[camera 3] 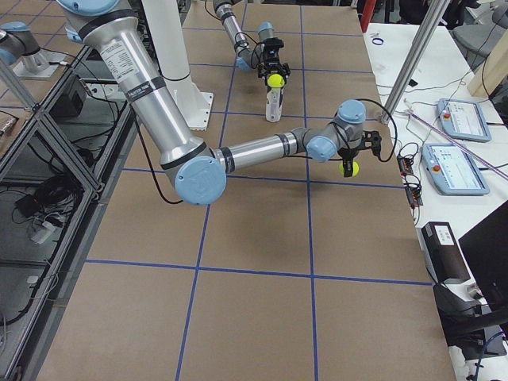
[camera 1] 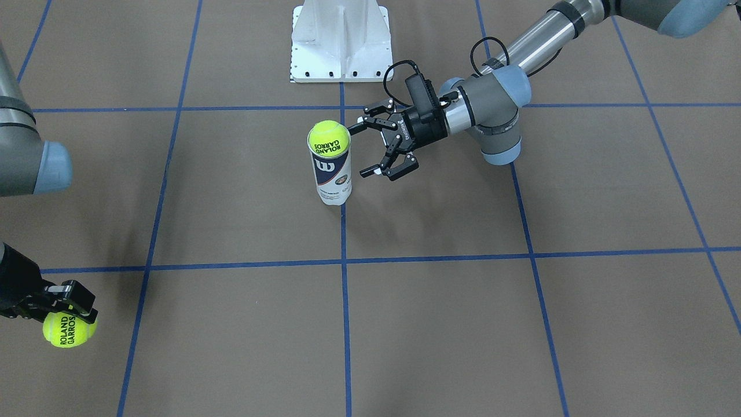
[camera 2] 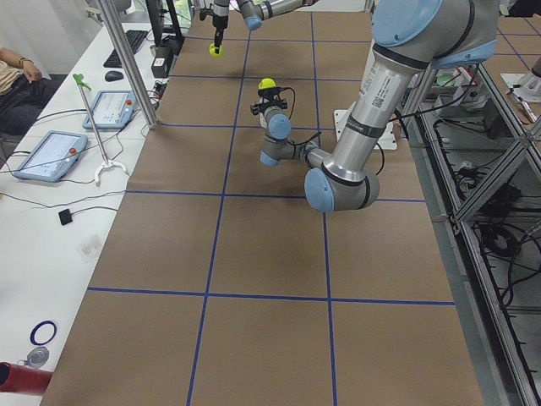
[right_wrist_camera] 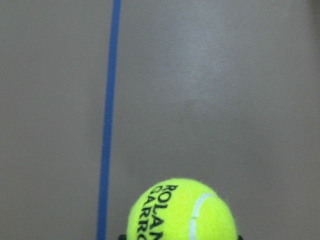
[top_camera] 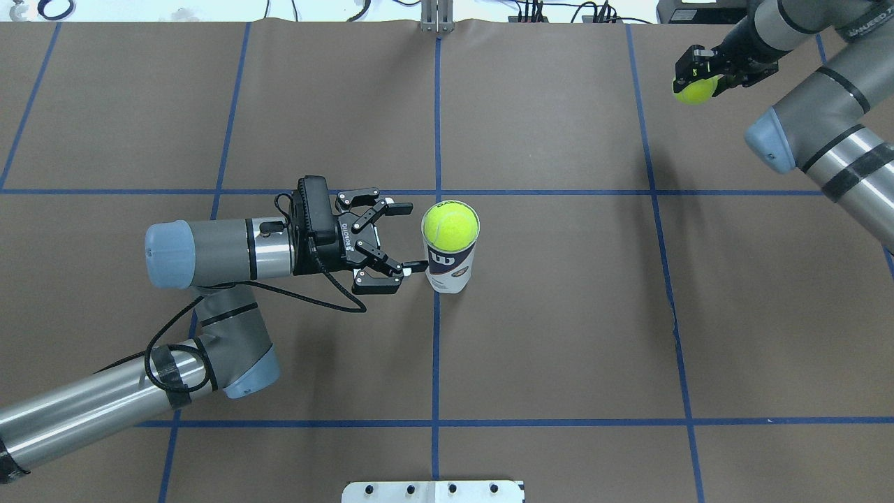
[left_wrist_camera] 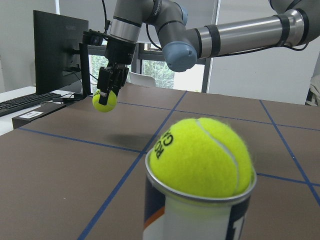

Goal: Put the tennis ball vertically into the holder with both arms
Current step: 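Move the right gripper to the farther tennis ball and grasp it, then carry the held ball with the right gripper over the can's open top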

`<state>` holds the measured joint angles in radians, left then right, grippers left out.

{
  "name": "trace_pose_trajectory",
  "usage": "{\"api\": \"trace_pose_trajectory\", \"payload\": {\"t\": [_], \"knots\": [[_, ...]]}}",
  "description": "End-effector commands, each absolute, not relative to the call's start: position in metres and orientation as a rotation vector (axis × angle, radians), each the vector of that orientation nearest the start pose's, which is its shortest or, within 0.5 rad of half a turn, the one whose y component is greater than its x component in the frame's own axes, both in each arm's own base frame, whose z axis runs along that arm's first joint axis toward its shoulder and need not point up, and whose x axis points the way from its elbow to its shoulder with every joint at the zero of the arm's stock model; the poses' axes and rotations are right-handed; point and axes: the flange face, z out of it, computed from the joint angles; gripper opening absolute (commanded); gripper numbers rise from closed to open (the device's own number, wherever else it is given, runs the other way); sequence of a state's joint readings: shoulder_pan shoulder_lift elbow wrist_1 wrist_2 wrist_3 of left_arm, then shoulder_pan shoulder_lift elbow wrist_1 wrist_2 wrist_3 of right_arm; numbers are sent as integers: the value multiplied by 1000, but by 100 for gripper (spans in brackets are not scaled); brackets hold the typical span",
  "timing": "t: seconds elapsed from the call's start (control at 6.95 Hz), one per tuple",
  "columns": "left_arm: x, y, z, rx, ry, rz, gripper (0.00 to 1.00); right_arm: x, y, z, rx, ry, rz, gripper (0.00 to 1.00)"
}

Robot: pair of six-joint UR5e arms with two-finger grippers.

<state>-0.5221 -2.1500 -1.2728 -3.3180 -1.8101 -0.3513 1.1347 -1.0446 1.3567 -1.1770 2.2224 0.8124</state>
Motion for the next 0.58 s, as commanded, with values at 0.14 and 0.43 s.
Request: {"api": "trace_pose_trajectory", "payload": {"t": [0.14,0.43], "knots": [[513,-419,276,1487,1460,678,99,-229,-594,260,109,-938,173,0],[513,-419,272,1491,1463,677,99,-264,-544,185,40,-1036,275,0]]}}
